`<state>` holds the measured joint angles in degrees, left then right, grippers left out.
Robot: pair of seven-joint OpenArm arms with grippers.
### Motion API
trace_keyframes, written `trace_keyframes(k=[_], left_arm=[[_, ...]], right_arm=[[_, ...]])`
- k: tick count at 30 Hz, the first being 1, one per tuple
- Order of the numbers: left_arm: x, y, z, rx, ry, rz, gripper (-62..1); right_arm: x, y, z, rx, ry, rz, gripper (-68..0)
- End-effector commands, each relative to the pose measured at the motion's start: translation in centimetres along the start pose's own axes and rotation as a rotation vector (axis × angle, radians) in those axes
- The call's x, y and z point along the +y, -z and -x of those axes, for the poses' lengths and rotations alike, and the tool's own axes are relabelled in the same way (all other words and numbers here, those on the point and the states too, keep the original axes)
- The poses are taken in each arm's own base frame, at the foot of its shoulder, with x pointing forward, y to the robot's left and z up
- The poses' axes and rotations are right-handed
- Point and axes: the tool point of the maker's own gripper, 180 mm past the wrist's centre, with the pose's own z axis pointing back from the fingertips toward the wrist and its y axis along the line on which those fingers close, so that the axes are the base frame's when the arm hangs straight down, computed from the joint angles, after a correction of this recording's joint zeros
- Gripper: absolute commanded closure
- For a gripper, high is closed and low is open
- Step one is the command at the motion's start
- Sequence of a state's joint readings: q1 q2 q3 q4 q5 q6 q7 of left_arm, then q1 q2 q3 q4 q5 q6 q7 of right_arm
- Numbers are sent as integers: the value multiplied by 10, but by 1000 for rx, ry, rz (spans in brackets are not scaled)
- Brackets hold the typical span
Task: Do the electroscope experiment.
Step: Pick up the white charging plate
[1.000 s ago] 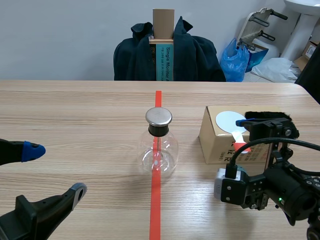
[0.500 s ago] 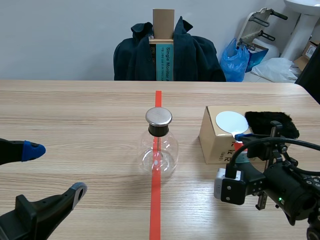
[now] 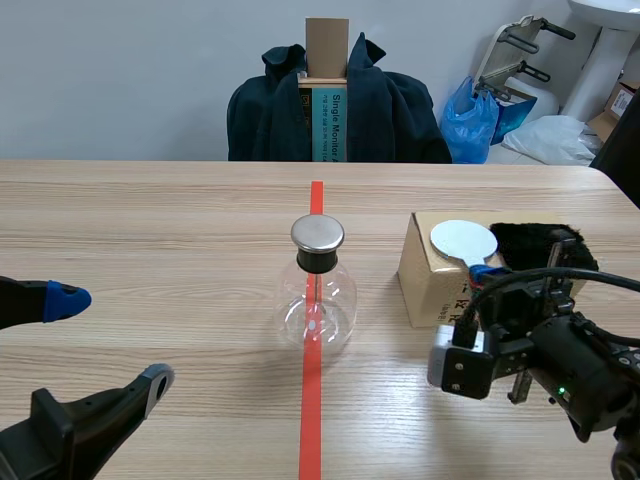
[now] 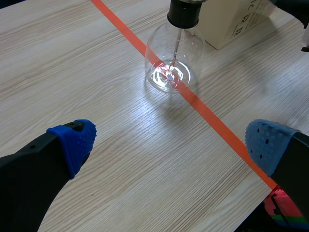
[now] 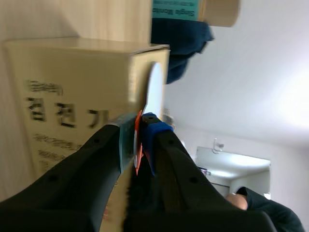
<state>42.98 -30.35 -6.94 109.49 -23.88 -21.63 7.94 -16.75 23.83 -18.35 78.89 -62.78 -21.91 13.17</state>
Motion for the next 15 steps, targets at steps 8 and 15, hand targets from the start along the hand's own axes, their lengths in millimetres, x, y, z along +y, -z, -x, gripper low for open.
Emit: trace_keyframes(k=[8, 15], left_arm=[[-3, 0, -8, -28, 6, 14, -623], [3, 3, 3, 43, 65, 7, -360]], right_arm=[[-124, -28, 16, 15, -169, 502, -7], [-200, -66, 29, 54, -286, 675, -8]])
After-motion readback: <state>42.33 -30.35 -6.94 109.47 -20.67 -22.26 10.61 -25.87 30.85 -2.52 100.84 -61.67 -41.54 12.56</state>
